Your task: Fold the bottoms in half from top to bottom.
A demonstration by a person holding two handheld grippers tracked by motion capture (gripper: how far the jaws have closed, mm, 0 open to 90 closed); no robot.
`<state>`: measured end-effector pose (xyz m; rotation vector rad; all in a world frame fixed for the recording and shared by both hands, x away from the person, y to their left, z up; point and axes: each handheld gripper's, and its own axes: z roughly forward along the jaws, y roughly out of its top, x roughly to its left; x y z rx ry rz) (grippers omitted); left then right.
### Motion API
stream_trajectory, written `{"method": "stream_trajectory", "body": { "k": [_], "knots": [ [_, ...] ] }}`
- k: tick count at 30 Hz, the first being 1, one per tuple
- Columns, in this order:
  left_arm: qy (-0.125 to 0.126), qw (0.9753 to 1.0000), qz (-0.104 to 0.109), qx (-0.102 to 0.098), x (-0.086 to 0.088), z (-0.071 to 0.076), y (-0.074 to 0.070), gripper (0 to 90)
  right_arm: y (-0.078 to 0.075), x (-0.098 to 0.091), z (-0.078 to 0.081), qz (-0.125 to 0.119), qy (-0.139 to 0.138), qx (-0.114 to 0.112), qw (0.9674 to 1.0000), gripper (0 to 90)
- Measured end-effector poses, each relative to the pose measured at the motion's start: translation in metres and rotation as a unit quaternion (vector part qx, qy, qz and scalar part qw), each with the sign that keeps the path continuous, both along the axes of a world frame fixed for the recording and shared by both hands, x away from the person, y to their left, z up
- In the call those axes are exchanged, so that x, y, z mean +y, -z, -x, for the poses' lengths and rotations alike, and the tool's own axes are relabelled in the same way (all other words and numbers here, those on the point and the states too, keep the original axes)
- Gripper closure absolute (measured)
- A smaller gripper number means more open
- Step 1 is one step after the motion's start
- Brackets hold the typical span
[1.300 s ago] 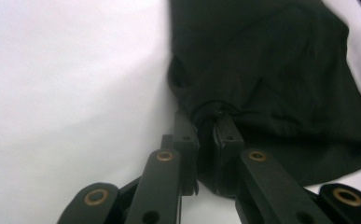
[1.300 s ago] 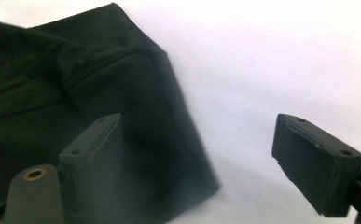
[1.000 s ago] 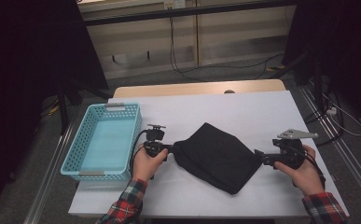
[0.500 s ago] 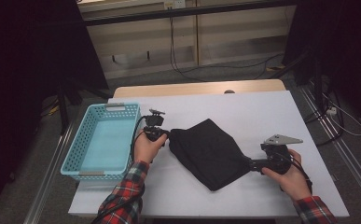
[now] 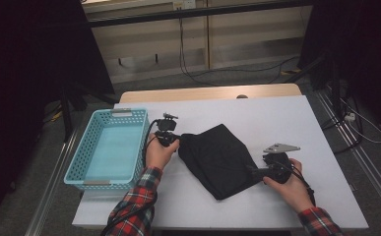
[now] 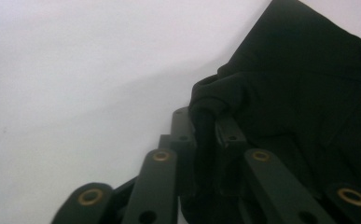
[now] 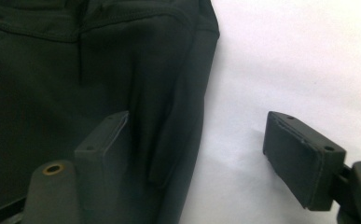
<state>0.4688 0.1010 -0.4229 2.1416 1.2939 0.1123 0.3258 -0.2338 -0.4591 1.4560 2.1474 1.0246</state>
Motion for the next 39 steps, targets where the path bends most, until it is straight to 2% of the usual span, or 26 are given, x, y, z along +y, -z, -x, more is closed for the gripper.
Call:
{"method": "stream_trajectory", "body": {
  "k": [2,4,7,9,12,13,14,17,18,19,22,27,28,39],
  "knots": [
    [-0.005,1.0000,-0.001,-0.005,0.001,0.002,0.000,65.2,0.000,0.000,0.002,0.006,0.004,-0.002,1.0000,28.8],
    [-0.017,0.9997,0.001,-0.016,0.004,0.005,-0.003,49.3,0.000,0.003,0.003,0.011,0.003,-0.004,0.9999,33.4],
    [-0.009,0.9999,-0.003,-0.012,0.005,0.011,-0.005,42.6,0.000,0.003,0.007,0.002,0.003,-0.006,1.0000,37.9],
    [-0.013,0.9997,-0.010,-0.017,0.005,0.015,-0.005,32.2,0.000,0.005,0.009,0.003,0.013,-0.005,0.9999,40.2],
    [-0.017,0.9997,0.001,-0.018,0.009,0.020,-0.004,27.4,0.000,0.009,0.013,-0.005,0.014,-0.006,0.9999,55.7],
    [-0.017,0.9997,0.001,-0.018,0.009,0.020,-0.004,24.6,0.000,0.009,0.013,-0.005,0.014,-0.006,0.9999,55.7],
    [-0.024,0.9994,0.007,-0.024,0.012,0.023,-0.002,23.0,0.001,0.011,0.015,-0.017,0.016,-0.006,0.9997,63.1],
    [-0.027,0.9995,0.007,-0.014,0.015,0.024,-0.001,19.1,0.001,0.014,0.017,-0.023,0.020,-0.004,0.9995,72.0],
    [-0.030,0.9993,0.012,-0.016,0.016,0.025,-0.002,17.8,0.001,0.016,0.017,-0.028,0.020,-0.002,0.9994,77.6],
    [-0.031,0.9993,0.013,-0.017,0.017,0.025,-0.003,17.0,0.001,0.017,0.017,-0.031,0.019,-0.001,0.9993,78.5],
    [-0.027,0.9993,0.015,-0.020,0.016,0.028,-0.005,16.9,0.000,0.020,0.018,-0.019,0.017,-0.008,0.9996,79.7],
    [-0.016,0.9995,0.014,-0.021,0.015,0.031,-0.006,16.8,-0.001,0.021,0.020,-0.022,0.009,-0.011,0.9997,80.3],
    [-0.016,0.9995,0.013,-0.023,0.015,0.031,-0.007,16.8,-0.002,0.022,0.022,-0.028,-0.001,-0.006,0.9996,80.4],
    [-0.022,0.9995,0.010,-0.020,0.017,0.033,-0.006,15.4,-0.007,0.050,0.042,-0.030,-0.065,0.000,0.9974,79.2]
  ]
}}
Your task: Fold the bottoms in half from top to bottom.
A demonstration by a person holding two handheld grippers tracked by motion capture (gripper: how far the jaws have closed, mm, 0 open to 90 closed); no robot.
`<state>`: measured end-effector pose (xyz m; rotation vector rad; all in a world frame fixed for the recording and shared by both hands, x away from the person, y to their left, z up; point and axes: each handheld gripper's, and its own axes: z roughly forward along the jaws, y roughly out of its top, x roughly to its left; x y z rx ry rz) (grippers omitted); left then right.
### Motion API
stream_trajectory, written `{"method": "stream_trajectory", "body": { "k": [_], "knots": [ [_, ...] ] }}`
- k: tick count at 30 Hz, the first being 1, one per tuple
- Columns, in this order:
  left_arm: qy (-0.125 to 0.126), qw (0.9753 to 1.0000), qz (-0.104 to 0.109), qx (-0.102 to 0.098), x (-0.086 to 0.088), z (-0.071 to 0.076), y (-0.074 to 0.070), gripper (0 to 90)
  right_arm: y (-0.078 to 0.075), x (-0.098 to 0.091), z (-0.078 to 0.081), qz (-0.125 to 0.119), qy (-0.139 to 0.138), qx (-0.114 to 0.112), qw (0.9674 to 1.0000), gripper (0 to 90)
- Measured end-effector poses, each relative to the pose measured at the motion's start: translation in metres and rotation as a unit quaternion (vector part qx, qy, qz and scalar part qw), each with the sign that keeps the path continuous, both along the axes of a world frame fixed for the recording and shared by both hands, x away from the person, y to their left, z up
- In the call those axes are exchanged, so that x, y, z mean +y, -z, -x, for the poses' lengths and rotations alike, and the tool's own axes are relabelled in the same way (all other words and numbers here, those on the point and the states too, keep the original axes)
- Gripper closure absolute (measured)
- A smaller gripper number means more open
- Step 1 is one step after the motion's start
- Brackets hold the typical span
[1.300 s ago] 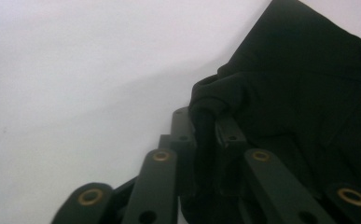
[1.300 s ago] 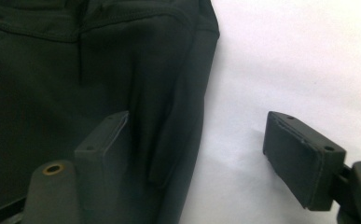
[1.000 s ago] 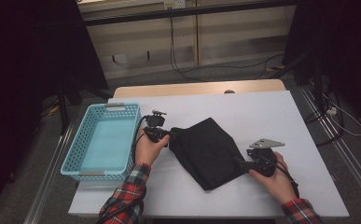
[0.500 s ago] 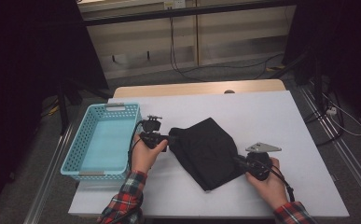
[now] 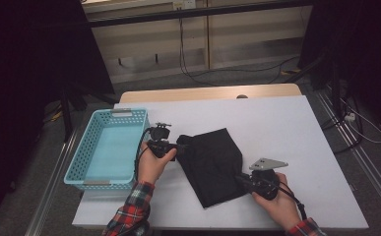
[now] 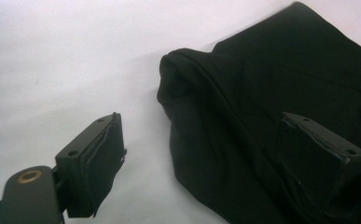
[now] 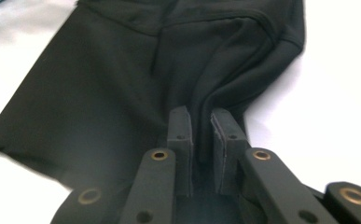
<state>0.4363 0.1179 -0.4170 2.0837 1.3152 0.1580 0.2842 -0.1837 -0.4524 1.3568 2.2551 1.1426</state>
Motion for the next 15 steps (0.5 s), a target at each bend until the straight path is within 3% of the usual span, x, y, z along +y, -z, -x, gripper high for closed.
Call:
{"method": "stream_trajectory", "body": {
  "k": [4,7,8,11,15],
  "knots": [
    [-0.007,1.0000,0.001,0.005,0.000,-0.001,0.003,14.5,0.000,0.001,0.002,0.007,-0.008,-0.014,0.9998,66.8],
    [-0.018,0.9998,0.002,0.009,-0.001,-0.002,0.005,14.4,-0.004,-0.006,0.000,0.012,0.005,-0.033,0.9994,52.7],
    [-0.026,0.9995,0.009,0.019,-0.003,-0.003,0.008,14.0,-0.006,-0.009,-0.001,0.012,0.012,-0.035,0.9993,51.8],
    [-0.035,0.9992,0.006,0.019,-0.010,-0.005,0.013,14.0,-0.006,-0.014,-0.004,0.005,0.023,-0.041,0.9989,43.7],
    [-0.041,0.9987,-0.002,0.029,-0.018,-0.007,0.019,17.4,-0.006,-0.017,-0.006,0.016,0.035,-0.052,0.9979,33.5]
  ]
}}
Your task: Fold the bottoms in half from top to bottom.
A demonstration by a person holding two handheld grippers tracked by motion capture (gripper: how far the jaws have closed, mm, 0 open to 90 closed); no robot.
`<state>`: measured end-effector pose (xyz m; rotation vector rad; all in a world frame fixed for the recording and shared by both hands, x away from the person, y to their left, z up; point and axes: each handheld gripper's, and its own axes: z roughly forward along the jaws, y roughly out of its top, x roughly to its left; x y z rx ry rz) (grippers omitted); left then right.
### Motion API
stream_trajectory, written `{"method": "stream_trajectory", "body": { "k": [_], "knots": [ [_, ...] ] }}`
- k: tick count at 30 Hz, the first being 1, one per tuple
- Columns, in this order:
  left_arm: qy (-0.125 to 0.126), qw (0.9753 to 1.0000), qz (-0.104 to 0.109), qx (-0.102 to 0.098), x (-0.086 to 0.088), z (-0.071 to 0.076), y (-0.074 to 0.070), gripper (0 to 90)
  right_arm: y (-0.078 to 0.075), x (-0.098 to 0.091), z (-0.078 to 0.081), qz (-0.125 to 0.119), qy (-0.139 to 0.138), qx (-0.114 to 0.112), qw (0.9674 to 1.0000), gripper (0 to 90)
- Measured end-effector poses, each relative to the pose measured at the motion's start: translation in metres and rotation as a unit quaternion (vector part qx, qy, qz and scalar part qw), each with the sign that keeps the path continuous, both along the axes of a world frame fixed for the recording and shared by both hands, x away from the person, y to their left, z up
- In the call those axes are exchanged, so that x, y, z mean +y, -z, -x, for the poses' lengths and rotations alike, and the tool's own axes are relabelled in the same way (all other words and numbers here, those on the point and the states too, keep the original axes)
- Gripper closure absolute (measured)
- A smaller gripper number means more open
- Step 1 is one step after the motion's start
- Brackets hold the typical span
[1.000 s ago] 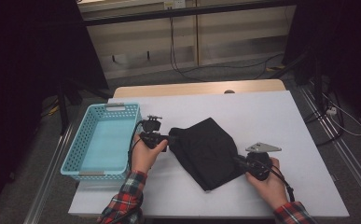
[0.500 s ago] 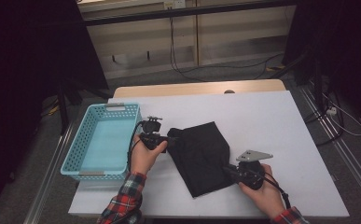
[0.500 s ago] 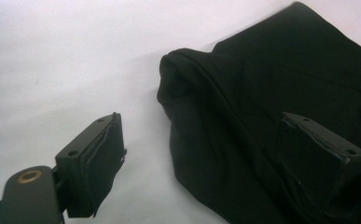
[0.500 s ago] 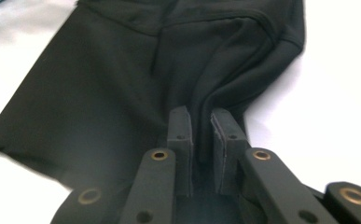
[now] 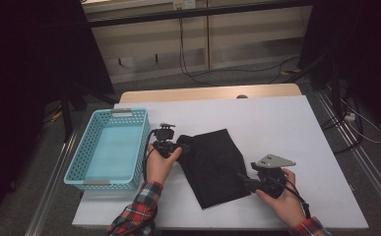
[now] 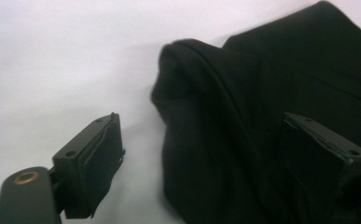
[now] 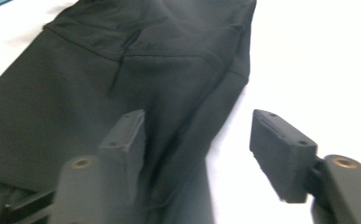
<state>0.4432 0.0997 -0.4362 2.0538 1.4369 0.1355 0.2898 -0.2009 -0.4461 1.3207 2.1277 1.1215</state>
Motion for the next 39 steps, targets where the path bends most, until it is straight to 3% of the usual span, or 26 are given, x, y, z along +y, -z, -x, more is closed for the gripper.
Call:
{"method": "stream_trajectory", "body": {
  "k": [3,6,9,14,16,18,24,33,39],
  "knots": [
    [0.012,0.9998,-0.017,0.001,-0.002,0.002,0.000,28.8,0.000,-0.003,-0.001,0.004,0.001,-0.002,1.0000,28.7],
    [0.013,0.9997,-0.019,0.009,0.002,0.004,-0.001,43.8,-0.001,-0.008,-0.001,0.004,0.009,-0.004,0.9999,26.0],
    [0.018,0.9996,-0.018,0.008,0.004,0.006,-0.001,49.2,-0.003,-0.011,-0.002,0.004,0.015,-0.006,0.9999,24.9],
    [0.022,0.9990,-0.038,0.011,-0.001,0.009,-0.002,58.8,-0.003,-0.013,-0.003,0.005,0.021,-0.012,0.9997,22.7],
    [0.024,0.9989,-0.038,0.017,-0.002,0.010,-0.003,65.8,-0.004,-0.012,-0.004,0.004,0.020,-0.013,0.9997,21.9],
    [0.030,0.9988,-0.013,0.036,-0.001,0.008,-0.002,75.7,-0.003,-0.011,-0.005,0.006,0.019,-0.013,0.9997,21.5],
    [0.031,0.9983,0.003,0.049,0.002,0.000,-0.003,81.2,-0.003,-0.010,-0.005,0.004,0.015,-0.012,0.9998,20.6],
    [0.024,0.9991,-0.018,0.030,0.004,-0.026,-0.018,81.4,-0.001,-0.006,-0.006,0.003,0.011,-0.008,0.9999,18.1],
    [0.028,0.9992,-0.015,0.025,0.002,-0.025,-0.015,80.1,0.001,0.004,-0.007,-0.008,0.008,0.001,0.9999,17.9]
  ]
}}
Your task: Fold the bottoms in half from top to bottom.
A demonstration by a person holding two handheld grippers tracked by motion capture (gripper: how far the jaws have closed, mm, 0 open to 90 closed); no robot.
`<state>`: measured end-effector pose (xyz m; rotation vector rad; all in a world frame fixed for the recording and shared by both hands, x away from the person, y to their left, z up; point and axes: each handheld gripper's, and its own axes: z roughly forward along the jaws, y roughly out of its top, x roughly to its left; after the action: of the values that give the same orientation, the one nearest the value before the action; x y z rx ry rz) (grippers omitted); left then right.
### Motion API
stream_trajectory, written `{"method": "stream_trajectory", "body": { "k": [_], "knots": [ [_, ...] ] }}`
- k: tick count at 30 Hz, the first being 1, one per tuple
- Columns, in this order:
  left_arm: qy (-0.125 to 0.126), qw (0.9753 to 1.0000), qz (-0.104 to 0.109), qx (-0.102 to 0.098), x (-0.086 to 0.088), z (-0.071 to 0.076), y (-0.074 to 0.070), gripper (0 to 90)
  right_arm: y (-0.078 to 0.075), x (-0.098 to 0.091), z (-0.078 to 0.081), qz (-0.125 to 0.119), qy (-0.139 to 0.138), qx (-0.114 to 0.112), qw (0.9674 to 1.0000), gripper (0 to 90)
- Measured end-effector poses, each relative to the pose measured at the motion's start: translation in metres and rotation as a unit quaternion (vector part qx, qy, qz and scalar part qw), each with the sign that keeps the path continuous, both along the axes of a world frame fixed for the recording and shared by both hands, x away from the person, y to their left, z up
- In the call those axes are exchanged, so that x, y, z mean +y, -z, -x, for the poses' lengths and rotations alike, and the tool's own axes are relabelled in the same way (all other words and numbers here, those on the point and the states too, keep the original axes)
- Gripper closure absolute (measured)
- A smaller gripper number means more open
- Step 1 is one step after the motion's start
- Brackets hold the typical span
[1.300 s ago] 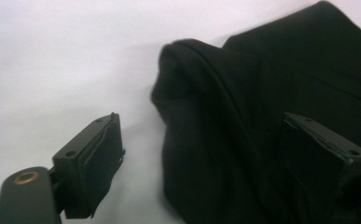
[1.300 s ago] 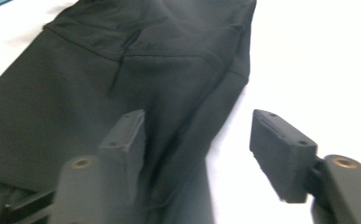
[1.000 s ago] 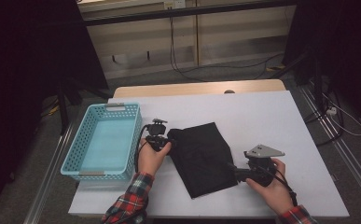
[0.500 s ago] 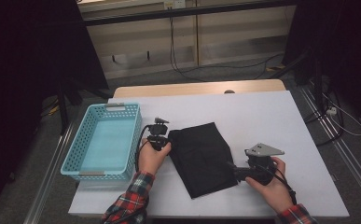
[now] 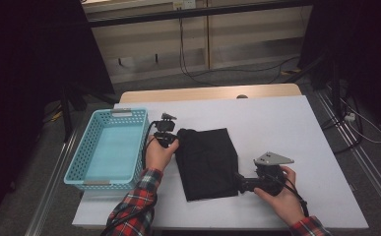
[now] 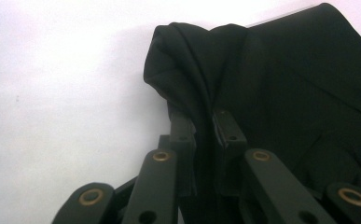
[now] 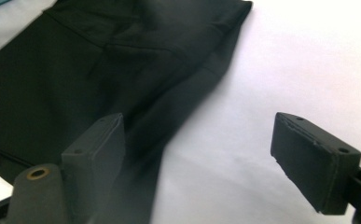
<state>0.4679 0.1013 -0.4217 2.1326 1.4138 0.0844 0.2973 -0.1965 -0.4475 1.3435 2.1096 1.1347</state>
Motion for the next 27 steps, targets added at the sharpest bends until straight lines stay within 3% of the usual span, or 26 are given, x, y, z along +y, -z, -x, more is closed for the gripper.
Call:
{"method": "stream_trajectory", "body": {
  "k": [5,16,19,22,24,27],
  "knots": [
    [0.000,1.0000,0.000,-0.007,0.000,0.001,0.000,78.0,0.000,0.007,-0.004,-0.001,0.000,-0.001,1.0000,18.4],
    [0.001,0.9999,-0.004,-0.011,0.001,0.002,-0.002,78.1,0.009,0.028,-0.018,0.008,-0.016,0.024,0.9996,20.8],
    [0.001,0.9999,-0.002,-0.012,0.001,0.002,-0.003,78.1,0.006,0.027,-0.018,0.010,-0.011,0.021,0.9997,20.8],
    [0.003,0.9999,-0.004,-0.012,0.001,0.002,-0.004,78.1,-0.004,0.023,-0.020,-0.012,-0.005,0.004,0.9999,20.2],
    [0.003,0.9999,-0.002,-0.011,0.001,0.002,-0.004,78.2,-0.004,0.026,-0.021,-0.013,-0.014,0.005,0.9998,19.8],
    [0.002,0.9999,-0.002,-0.011,0.002,0.001,-0.004,78.2,0.004,0.030,-0.021,0.008,-0.019,0.023,0.9995,20.7]
  ]
}}
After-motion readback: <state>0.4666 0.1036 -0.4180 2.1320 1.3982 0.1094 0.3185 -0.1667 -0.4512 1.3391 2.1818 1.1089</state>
